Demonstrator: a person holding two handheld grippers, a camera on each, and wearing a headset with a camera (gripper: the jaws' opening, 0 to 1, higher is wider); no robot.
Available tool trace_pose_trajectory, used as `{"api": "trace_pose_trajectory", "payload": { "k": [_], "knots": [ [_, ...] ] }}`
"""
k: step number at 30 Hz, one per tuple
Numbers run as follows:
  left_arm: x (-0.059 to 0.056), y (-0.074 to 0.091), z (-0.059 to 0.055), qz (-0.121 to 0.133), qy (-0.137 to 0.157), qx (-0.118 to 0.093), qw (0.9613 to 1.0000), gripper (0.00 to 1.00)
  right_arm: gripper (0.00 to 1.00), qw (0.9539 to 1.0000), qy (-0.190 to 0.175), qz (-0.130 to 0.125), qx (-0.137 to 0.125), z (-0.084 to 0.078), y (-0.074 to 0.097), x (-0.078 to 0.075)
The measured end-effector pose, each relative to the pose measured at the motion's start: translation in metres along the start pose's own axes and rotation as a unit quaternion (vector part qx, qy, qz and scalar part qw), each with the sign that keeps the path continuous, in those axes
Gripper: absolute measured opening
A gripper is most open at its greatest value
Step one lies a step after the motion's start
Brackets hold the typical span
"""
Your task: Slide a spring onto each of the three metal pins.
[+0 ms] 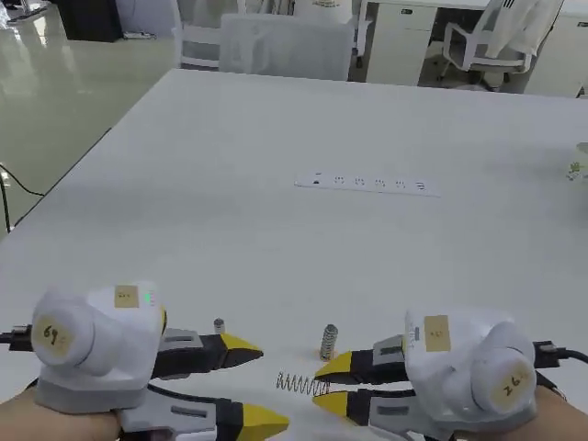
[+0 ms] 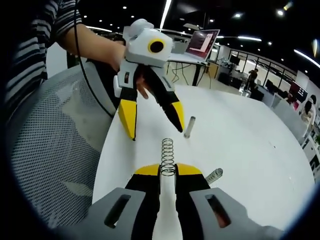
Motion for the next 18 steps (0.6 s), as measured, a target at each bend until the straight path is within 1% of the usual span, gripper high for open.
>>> {"api": "trace_pose_trajectory", "payload": {
  "k": [5, 9, 13, 18],
  "knots": [
    [-0.001, -0.010, 0.001, -0.015, -0.006, 0.005, 0.9999, 0.36, 0.07, 0.9999, -0.002, 0.012, -0.009, 0.000, 0.005, 0.001],
    [-0.002, -0.017, 0.003, -0.029, -0.011, 0.003, 0.9995, 0.30, 0.07, 0.9998, -0.005, 0.016, -0.015, -0.002, 0.009, 0.001],
    [-0.004, -0.022, 0.005, -0.041, -0.015, 0.005, 0.9990, 0.24, 0.07, 0.9994, -0.009, 0.021, -0.027, 0.000, 0.014, -0.001],
    [-0.007, -0.027, 0.008, -0.052, -0.017, -0.003, 0.9985, 0.15, 0.07, 0.9993, -0.010, 0.024, -0.028, 0.001, 0.016, -0.002]
  ]
}}
Point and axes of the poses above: the centre of the closed fingertips' face, and the gripper's own axes: y roughly backward along the fingers, x roughly to its left, z roughly out of its top, the point moved 9 cm from there along y, roughly backward along the fingers, and after that the axes turned 1 degree about -x, right-handed, at the moved point
